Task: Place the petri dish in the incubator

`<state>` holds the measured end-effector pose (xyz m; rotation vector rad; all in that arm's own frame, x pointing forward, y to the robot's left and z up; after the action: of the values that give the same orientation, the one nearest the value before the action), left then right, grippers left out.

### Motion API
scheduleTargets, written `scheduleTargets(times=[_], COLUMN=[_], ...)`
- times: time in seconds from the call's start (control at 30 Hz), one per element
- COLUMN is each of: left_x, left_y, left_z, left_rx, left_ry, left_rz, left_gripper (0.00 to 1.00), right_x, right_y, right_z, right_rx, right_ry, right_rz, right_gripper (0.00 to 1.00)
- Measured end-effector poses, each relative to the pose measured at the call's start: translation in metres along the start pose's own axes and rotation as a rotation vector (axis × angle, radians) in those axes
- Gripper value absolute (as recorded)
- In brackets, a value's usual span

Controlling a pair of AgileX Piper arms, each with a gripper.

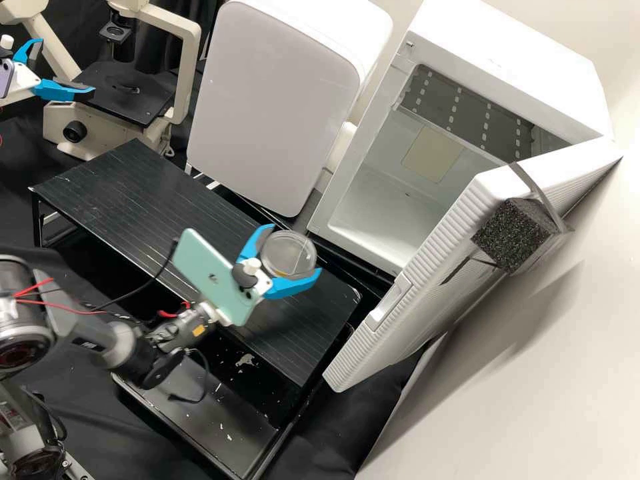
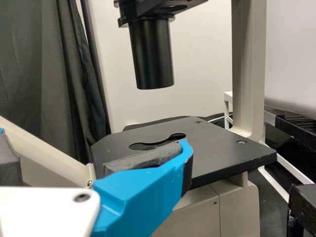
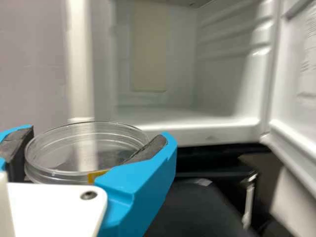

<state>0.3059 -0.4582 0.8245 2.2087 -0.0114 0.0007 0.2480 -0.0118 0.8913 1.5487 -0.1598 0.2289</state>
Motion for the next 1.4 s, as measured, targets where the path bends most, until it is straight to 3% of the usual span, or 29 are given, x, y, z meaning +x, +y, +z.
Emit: scheduleTargets(times=[0.33,0.57,0.63,0.9,1.3,1.4], left_x=[0.0,0.0,0.0,0.0,0.0,0.0], left_y=[0.0,0.0,0.0,0.0,0.0,0.0], left_z=[0.0,0.0,0.0,0.0,0.0,0.0], left_rx=[0.0,0.0,0.0,0.0,0.0,0.0], left_ry=[0.0,0.0,0.0,0.0,0.0,0.0], left_rz=[0.0,0.0,0.0,0.0,0.0,0.0], left_gripper=[1.0,1.0,1.0,1.0,1.0,1.0], right_x=[0.071,0.114,0.127,0.163,0.193,0.2], right_y=[0.039,0.058,0.062,0.052,0.021,0.014], right_z=[0.03,0.037,0.039,0.042,0.045,0.052], right_rx=[-0.017,-0.019,-0.015,0.064,0.056,0.036], right_ry=[-0.035,-0.032,-0.036,-0.053,-0.082,-0.11], right_rz=[0.188,0.22,0.218,0.16,0.054,0.029], right_gripper=[0.0,0.0,0.0,0.0,0.0,0.0])
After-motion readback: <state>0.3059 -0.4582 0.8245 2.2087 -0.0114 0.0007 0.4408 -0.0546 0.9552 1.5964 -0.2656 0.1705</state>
